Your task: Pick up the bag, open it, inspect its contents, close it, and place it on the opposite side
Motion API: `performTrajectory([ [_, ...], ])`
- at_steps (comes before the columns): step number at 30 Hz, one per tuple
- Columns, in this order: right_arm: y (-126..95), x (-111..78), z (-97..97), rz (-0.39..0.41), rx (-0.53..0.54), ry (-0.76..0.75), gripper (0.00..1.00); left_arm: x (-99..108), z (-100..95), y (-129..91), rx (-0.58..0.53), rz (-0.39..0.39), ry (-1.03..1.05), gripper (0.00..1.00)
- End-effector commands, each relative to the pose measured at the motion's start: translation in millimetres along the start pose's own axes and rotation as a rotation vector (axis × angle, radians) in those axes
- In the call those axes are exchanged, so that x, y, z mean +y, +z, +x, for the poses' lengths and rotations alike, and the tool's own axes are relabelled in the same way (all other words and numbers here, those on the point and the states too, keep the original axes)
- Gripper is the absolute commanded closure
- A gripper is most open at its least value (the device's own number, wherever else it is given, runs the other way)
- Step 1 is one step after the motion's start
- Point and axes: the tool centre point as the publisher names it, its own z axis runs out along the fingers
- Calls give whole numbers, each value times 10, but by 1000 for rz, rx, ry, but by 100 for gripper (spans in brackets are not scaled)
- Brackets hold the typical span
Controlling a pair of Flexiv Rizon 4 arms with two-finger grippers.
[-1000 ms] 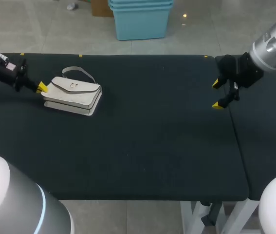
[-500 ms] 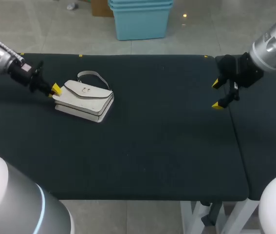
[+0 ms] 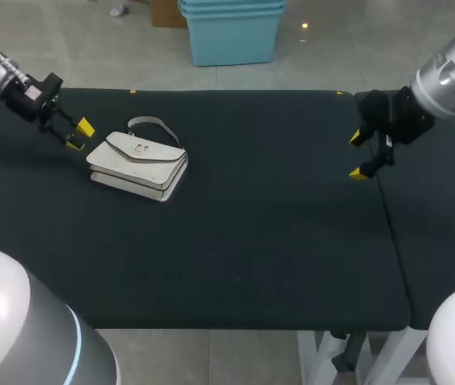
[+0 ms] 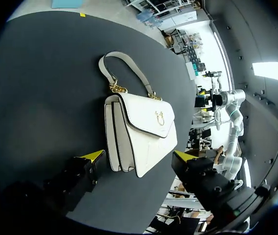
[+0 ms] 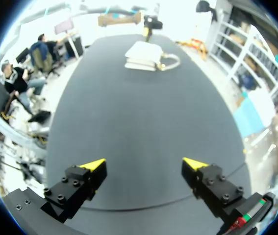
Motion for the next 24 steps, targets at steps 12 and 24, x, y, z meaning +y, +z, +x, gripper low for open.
performTrajectory([
  [12, 1, 0, 0, 0, 0, 0, 0, -131, -180, 257, 60, -742, 10, 42],
  [24, 1, 0, 0, 0, 0, 0, 0, -69, -88, 407, 58, -786, 6, 54],
])
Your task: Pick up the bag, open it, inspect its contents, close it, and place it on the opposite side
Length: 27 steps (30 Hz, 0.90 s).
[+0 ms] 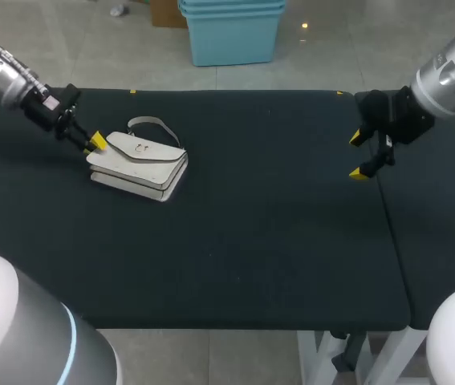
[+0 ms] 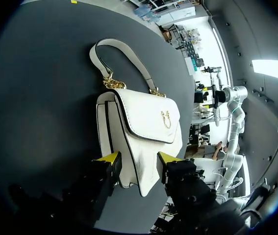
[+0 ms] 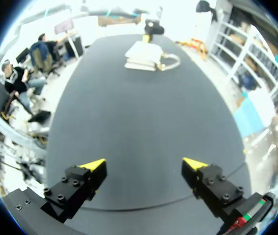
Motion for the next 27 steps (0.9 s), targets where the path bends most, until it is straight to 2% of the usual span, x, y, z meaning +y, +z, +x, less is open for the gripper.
performTrajectory([
  [1, 1, 1, 0, 0, 0, 0, 0, -37, -43, 4, 34, -733, -13, 57],
  [3, 1, 1, 0, 0, 0, 0, 0, -11, -35, 17, 25, -728, -29, 71],
  [4, 1, 1, 0, 0, 0, 0, 0, 0, -30, 21, 24, -725, -38, 93],
  [5, 1, 1, 0, 0, 0, 0, 0, 10, -26, 22, 26, -718, -50, 100],
  [9, 1, 1, 0, 0, 0, 0, 0, 45, -18, -14, -7, -691, -87, 100],
  [27, 1, 1, 0, 0, 0, 0, 0, 45, -18, -14, -7, -691, -87, 100],
])
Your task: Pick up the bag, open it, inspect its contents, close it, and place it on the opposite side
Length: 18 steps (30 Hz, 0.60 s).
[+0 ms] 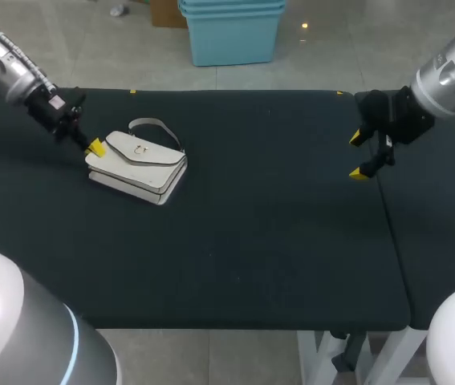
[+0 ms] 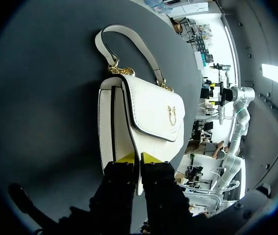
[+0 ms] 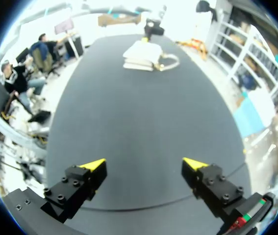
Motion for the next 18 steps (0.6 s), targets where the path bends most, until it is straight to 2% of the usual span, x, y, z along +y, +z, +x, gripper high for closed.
performTrajectory([
  [1, 1, 1, 0, 0, 0, 0, 0, -58, -52, -49, 14, -601, 1, 100],
  [5, 1, 1, 0, 0, 0, 0, 0, -58, -52, -49, 14, -601, 1, 100],
  [12, 1, 1, 0, 0, 0, 0, 0, 11, -34, 228, 78, -404, -134, 100],
  [18, 1, 1, 0, 0, 0, 0, 0, 41, 107, 445, 110, -296, -202, 100],
])
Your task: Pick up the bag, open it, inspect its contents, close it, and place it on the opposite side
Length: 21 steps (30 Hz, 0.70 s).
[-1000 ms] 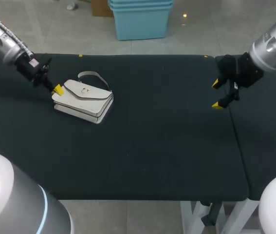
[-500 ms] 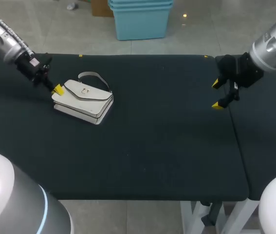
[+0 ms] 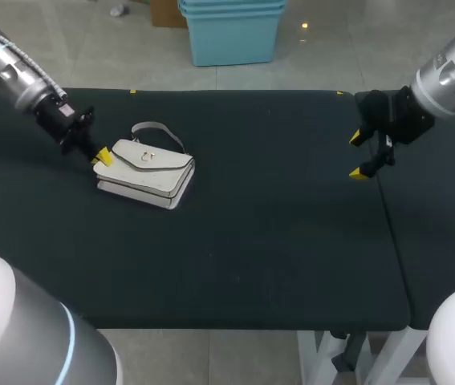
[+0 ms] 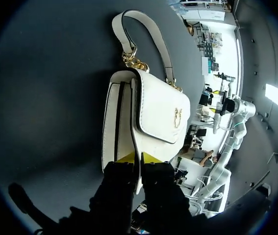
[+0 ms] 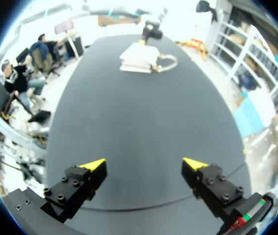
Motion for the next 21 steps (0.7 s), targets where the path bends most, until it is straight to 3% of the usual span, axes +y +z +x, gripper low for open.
performTrajectory([
  [1, 1, 1, 0, 0, 0, 0, 0, -59, 29, 162, 21, -221, -17, 100],
  [12, 1, 1, 0, 0, 0, 0, 0, 0, 446, 260, 11, -3, -58, 100],
  [19, 1, 1, 0, 0, 0, 0, 0, -7, 566, 394, 16, 148, -49, 100],
  [21, 1, 1, 0, 0, 0, 0, 0, -3, 592, 461, 54, 154, -45, 100],
])
